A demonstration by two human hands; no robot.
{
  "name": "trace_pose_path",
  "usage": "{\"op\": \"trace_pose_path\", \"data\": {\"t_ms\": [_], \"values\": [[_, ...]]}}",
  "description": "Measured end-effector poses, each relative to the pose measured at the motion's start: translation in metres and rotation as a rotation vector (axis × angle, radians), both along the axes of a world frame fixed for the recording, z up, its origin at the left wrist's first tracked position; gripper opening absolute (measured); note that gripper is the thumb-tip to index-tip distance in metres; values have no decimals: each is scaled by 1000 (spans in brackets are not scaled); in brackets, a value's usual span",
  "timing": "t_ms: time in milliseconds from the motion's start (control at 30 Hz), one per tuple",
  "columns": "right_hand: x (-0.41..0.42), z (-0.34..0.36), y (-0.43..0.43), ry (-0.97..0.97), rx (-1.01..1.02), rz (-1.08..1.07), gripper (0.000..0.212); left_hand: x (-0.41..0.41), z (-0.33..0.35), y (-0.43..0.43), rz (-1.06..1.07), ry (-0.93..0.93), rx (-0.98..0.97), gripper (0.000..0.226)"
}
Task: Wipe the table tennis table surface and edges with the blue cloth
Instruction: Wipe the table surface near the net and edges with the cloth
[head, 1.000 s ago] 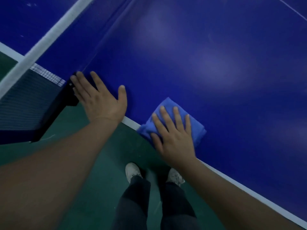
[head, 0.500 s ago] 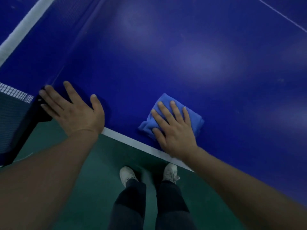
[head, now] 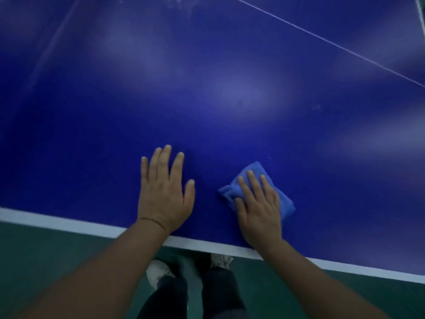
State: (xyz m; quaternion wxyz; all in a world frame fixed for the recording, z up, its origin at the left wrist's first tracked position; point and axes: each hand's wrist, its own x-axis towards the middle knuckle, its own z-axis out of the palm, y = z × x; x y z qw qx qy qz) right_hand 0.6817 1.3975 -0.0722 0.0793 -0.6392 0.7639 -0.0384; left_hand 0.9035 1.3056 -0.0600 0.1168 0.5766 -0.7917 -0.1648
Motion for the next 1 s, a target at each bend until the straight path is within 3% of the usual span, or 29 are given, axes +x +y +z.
{"op": "trace_pose_path", "data": {"t_ms": [233,600,867,933,1000], "values": [[-92,-10,-24,-90,-81,-444,56,-19,-19,4,-120,-117,53,69],[-217,-6,-129,-30,-101,-703,54,-24,-22,3,-97,-133,22,66],[-297,-4,-227,-22,-94,-632,54,-25,-23,2,-97,-142,-10,66],[-264,-3,-239,-57,-185,-464,49,-24,-24,2,-102,-151,-4,66],[-206,-9,-221,56,-295,-143,43,-24,-23,1,-99,-150,12,66]]}}
